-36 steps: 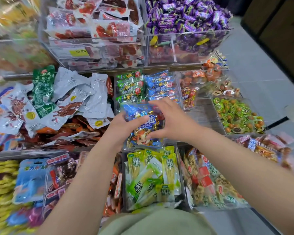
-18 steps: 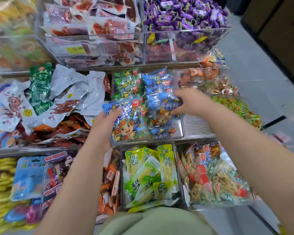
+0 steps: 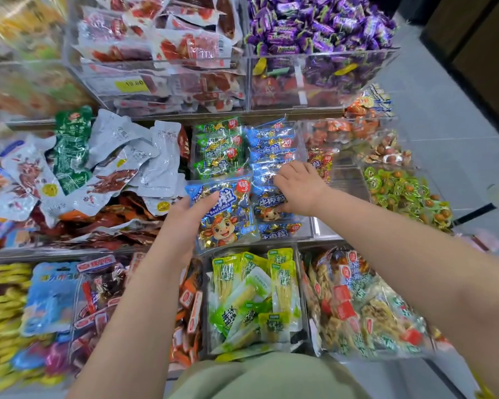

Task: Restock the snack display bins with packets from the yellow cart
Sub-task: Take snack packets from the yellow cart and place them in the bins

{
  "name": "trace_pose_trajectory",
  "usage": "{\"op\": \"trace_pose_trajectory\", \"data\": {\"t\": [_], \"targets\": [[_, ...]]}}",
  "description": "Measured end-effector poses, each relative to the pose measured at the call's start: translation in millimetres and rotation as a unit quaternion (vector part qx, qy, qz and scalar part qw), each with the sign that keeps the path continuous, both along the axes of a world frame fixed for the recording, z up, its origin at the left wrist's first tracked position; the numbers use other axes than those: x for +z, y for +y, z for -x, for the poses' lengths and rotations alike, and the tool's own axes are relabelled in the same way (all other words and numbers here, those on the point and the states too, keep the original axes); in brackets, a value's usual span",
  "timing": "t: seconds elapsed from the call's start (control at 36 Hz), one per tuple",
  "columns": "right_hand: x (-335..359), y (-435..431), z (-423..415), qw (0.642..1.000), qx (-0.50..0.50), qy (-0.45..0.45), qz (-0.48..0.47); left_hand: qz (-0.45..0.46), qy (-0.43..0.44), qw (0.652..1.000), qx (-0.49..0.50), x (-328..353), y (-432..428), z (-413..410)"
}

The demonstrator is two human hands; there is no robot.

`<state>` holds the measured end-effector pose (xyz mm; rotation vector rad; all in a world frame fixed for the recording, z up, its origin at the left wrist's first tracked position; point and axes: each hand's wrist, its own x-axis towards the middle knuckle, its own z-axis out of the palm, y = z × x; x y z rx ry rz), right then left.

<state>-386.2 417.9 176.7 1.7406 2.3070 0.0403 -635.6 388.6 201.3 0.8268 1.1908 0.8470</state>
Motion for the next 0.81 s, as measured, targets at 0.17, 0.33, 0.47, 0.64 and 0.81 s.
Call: {"op": "trace_pose_trajectory", "data": {"t": [0.17,0.33,0.47,0.64,0.81], "targets": [[0,-8,-3,0.995,-0.080,0.048,-0.037,0.017,0.002,1.000,-0.017,-2,-3,-11],[22,-37,2,0.886,-0.120,0.404,-0.196,0.006,0.028,0.998,-0.050,3,-5,-27],[42,-57,11,0.907,0.051,0.384,-0.163,-0.076,0.075,0.986,-0.130,5,-4,-44],[46,-52,6,0.970,-0.022,0.243,-0.014,-0.135,0.145,0.963,-0.186,3,1,-53],[51,-44,-13,0.968,-0.062,0.240,0.033,-0.221,0.213,0.944,-0.124,4,10,-31]]}}
